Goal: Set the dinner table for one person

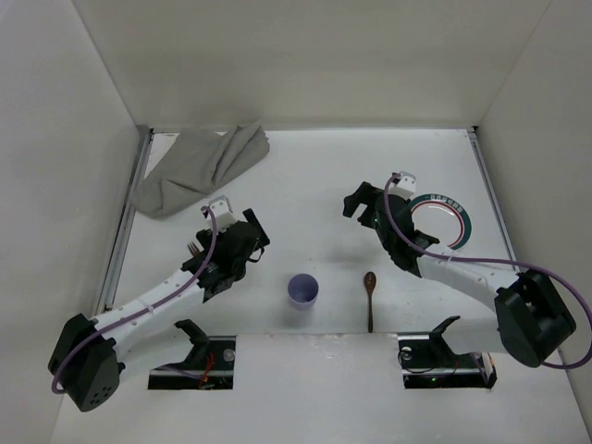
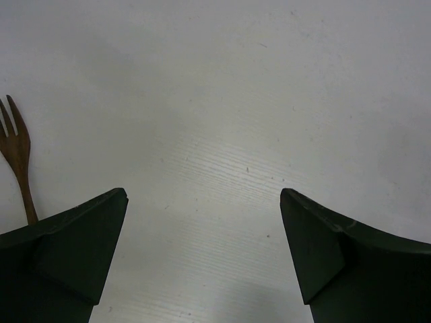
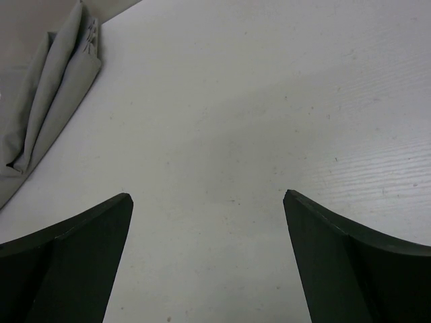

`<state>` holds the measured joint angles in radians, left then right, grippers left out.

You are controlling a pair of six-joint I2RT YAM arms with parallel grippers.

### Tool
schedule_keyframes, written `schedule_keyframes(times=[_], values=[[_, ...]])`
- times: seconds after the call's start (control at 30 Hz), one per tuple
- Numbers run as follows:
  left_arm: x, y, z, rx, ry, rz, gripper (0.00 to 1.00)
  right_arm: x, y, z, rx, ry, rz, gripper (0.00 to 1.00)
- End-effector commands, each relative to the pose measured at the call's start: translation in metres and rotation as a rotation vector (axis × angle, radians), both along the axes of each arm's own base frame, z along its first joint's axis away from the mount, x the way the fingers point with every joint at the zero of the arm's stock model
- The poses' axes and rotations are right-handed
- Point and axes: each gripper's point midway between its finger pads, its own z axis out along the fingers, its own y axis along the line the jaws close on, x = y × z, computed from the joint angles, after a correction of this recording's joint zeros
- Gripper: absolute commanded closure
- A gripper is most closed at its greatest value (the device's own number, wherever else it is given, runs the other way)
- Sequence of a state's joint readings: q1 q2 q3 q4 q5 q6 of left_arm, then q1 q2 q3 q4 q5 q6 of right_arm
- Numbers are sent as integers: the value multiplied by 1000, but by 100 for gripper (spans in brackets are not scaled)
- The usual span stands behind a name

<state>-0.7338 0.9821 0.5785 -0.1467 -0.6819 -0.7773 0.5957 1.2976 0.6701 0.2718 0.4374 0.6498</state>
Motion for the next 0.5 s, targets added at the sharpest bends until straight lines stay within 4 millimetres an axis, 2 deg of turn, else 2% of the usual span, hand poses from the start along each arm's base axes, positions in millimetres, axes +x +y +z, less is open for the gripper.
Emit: schedule_keyframes(times=[0.0, 0.17, 0.27, 0.3, 0.37, 0.4, 0.43, 0.47], values=[[13, 1, 17, 6, -36, 22, 0, 5, 0, 19, 15, -67, 6, 0], [33, 1, 21, 50, -70, 29, 0, 7, 0, 25, -30, -97, 21, 0], [56, 15, 33, 84, -110, 79, 0, 6, 8, 24, -15, -97, 51, 0], [65, 20, 36, 83, -119, 97, 0, 5, 13, 24, -4, -102, 75, 10], [83, 23, 41, 63, -134, 116, 0, 3, 20, 24, 28, -116, 108, 59], [94, 25, 42, 60, -133, 114, 1, 0, 22, 25, 50, -117, 119, 78], [105, 28, 43, 67, -130, 111, 23, -2, 25, 26, 65, -117, 133, 88], [117, 32, 45, 77, -137, 122, 61, -4, 26, 27, 77, -114, 146, 93]])
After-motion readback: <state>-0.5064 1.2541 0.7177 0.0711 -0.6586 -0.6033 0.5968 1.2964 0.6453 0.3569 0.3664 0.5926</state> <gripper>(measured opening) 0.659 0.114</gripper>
